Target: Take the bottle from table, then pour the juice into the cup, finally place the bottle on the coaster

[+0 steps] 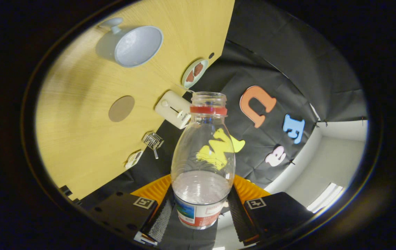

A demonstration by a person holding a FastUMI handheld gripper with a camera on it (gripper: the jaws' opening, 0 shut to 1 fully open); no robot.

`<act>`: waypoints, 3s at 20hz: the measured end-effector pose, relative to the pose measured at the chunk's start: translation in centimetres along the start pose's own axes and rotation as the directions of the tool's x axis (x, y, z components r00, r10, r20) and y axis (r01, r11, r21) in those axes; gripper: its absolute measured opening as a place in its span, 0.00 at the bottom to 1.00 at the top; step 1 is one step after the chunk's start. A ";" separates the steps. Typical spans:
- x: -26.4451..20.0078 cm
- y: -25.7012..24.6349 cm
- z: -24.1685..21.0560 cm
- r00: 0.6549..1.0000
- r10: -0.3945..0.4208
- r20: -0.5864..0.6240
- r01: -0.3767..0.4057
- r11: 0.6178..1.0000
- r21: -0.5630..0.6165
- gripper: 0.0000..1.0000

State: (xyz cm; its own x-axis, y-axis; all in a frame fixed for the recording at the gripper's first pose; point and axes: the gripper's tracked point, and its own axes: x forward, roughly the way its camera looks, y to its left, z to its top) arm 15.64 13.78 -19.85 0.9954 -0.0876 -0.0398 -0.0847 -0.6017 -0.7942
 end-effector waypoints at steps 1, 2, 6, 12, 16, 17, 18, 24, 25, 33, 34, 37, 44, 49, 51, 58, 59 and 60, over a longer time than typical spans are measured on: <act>0.1 -0.3 0.0 1.000 -0.003 0.000 0.003 1.000 0.000 0.81; 0.0 -0.6 -0.2 1.000 -0.011 0.002 0.011 1.000 0.002 0.81; -0.1 -1.9 -0.5 0.999 -0.036 -0.006 0.036 0.999 0.020 0.81; -0.3 -3.0 0.5 0.998 -0.059 0.005 0.059 0.998 -0.005 0.81; -0.5 -3.1 0.7 0.998 -0.057 0.002 0.057 0.998 -0.022 0.81; -0.6 -3.1 0.7 0.998 -0.058 0.000 0.058 0.998 -0.018 0.81; -0.8 -3.1 0.6 0.998 -0.058 0.000 0.058 0.998 -0.003 0.81; -1.1 -0.3 -0.3 0.999 -0.007 -0.034 0.014 0.975 0.220 0.81; -1.2 0.2 -0.1 0.999 0.000 -0.033 0.009 0.961 0.275 0.81; -2.4 1.7 -1.2 0.998 0.033 -0.046 0.004 0.768 0.640 0.81; -2.4 1.9 -1.2 0.999 0.033 -0.037 0.002 0.716 0.698 0.81; -2.6 2.1 -1.9 1.000 0.010 -0.004 -0.003 0.552 0.834 0.81; -1.5 3.7 -0.7 0.986 0.049 0.157 -0.162 0.129 0.978 0.81; 0.2 4.4 -0.1 0.975 0.063 0.215 -0.202 -0.160 0.966 0.81; 1.1 5.2 0.5 0.968 0.071 0.240 -0.217 -0.238 0.947 0.81; 6.1 6.0 0.5 0.973 -0.010 0.231 -0.216 -0.387 0.896 0.81; 7.1 6.3 0.4 0.970 -0.016 0.242 -0.227 -0.405 0.885 0.81; 7.9 6.5 0.7 0.966 -0.024 0.258 -0.245 -0.417 0.875 0.81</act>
State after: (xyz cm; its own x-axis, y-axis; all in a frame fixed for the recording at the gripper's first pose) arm 23.03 9.70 -25.77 0.9751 0.1350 -0.1761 -0.1682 0.9674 -0.1894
